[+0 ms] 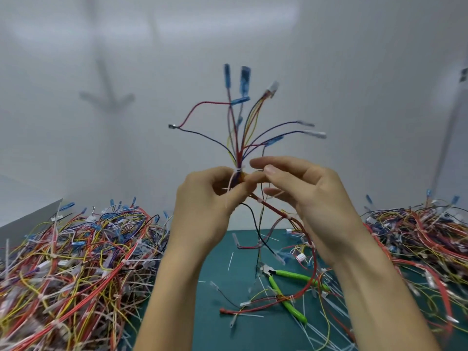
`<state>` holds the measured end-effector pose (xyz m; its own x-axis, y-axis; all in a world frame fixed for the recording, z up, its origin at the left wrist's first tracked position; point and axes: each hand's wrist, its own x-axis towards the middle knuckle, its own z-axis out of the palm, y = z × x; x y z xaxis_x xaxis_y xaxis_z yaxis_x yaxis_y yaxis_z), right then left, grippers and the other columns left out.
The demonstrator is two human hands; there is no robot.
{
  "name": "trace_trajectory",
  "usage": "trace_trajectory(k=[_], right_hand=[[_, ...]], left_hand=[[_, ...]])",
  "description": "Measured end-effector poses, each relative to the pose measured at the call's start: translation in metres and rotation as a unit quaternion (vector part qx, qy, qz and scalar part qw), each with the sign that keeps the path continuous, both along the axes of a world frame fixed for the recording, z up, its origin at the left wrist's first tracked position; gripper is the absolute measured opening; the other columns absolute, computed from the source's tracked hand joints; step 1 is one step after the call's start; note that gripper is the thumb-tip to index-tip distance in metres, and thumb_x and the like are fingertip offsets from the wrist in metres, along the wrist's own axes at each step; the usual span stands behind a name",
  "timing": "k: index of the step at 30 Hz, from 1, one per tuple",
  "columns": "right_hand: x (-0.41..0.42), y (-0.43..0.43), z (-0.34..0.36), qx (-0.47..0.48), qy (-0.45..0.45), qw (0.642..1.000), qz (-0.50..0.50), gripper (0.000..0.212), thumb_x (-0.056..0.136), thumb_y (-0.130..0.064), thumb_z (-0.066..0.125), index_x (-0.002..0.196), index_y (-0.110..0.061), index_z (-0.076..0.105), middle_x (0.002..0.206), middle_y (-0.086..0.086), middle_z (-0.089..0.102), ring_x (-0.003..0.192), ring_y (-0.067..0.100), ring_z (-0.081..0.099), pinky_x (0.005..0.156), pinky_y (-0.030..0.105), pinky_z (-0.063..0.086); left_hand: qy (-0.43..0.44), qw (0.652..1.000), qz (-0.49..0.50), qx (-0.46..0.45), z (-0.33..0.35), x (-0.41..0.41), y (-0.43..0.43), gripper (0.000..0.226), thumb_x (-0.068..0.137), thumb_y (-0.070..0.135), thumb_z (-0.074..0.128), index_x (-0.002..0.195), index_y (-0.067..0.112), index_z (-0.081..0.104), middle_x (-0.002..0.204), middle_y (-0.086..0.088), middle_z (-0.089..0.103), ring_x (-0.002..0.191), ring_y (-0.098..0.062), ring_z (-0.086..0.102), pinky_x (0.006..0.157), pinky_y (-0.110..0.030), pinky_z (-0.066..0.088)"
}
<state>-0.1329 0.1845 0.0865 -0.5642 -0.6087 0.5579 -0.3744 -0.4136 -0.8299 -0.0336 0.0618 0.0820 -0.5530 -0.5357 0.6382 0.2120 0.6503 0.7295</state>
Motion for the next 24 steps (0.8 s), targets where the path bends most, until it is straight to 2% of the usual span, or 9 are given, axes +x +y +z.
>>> trace_trajectory(k=[3,6,9,12,14,16,19,24], right_hand=[[-0.002,0.005,0.002,-0.006,0.004,1.000,-0.002,0.020,0.097,-0.017,0.060,0.101,-0.024,0.078,0.098,-0.002,0.078,0.101,0.015,0.071,0.088,0.032,0.056],[-0.006,0.009,0.004,-0.049,-0.044,0.997,-0.033,0.019,0.094,-0.016,0.062,0.099,-0.025,0.078,0.097,0.000,0.077,0.091,0.017,0.073,0.078,0.028,0.060],[-0.012,0.011,0.002,-0.023,-0.056,0.997,-0.052,0.017,0.093,-0.013,0.064,0.107,-0.020,0.070,0.090,0.001,0.078,0.087,0.016,0.075,0.075,0.028,0.060],[-0.013,0.009,-0.001,0.070,-0.001,0.997,-0.044,0.016,0.089,-0.012,0.069,0.103,-0.019,0.070,0.086,-0.002,0.078,0.088,0.015,0.074,0.079,0.030,0.061],[-0.011,0.005,-0.003,0.106,0.041,0.993,-0.036,0.012,0.087,-0.013,0.072,0.096,-0.021,0.075,0.087,-0.005,0.078,0.089,0.013,0.073,0.079,0.025,0.057],[-0.009,0.002,-0.004,0.111,0.072,0.991,-0.034,0.011,0.086,-0.016,0.074,0.093,-0.023,0.078,0.086,-0.009,0.078,0.085,0.006,0.072,0.075,0.016,0.056],[-0.007,-0.001,-0.005,0.102,0.097,0.990,-0.030,0.009,0.085,-0.021,0.076,0.091,-0.027,0.079,0.084,-0.013,0.077,0.080,-0.001,0.070,0.070,0.011,0.051],[-0.003,-0.009,-0.007,0.073,0.116,0.990,-0.032,0.004,0.085,-0.024,0.076,0.084,-0.022,0.080,0.075,-0.003,0.075,0.070,0.005,0.067,0.067,0.017,0.051]], left_hand=[[0.022,0.997,-0.023,0.074,0.000,0.002,-0.005,0.007,0.083,0.019,0.076,0.084,0.012,0.076,0.074,-0.004,0.076,0.071,-0.017,0.075,0.067,-0.029,0.060],[0.047,0.991,-0.033,0.124,0.001,0.004,-0.007,0.007,0.084,0.015,0.074,0.083,0.008,0.075,0.075,-0.007,0.076,0.068,-0.020,0.075,0.058,-0.019,0.055],[0.065,0.986,-0.026,0.153,0.001,0.006,-0.008,0.011,0.087,0.018,0.071,0.081,0.009,0.074,0.075,-0.005,0.076,0.069,-0.021,0.075,0.059,-0.026,0.059],[0.085,0.980,-0.031,0.179,0.002,0.007,-0.008,0.013,0.088,0.019,0.070,0.079,0.011,0.075,0.076,-0.005,0.077,0.068,-0.020,0.075,0.062,-0.029,0.059],[0.099,0.973,-0.052,0.201,0.004,0.009,-0.008,0.014,0.088,0.019,0.070,0.078,0.011,0.075,0.077,-0.006,0.077,0.066,-0.018,0.074,0.059,-0.026,0.058],[0.108,0.969,-0.065,0.211,0.005,0.011,-0.007,0.018,0.085,0.022,0.070,0.072,0.012,0.077,0.077,-0.007,0.077,0.064,-0.017,0.073,0.056,-0.022,0.057],[0.110,0.967,-0.078,0.217,0.006,0.013,-0.007,0.019,0.078,0.031,0.071,0.070,0.016,0.078,0.079,-0.008,0.076,0.066,-0.016,0.073,0.056,-0.020,0.055],[0.088,0.975,-0.078,0.190,0.007,0.010,0.000,0.023,0.077,0.039,0.069,0.079,0.018,0.076,0.081,-0.001,0.077,0.064,-0.009,0.071,0.050,-0.014,0.048]])
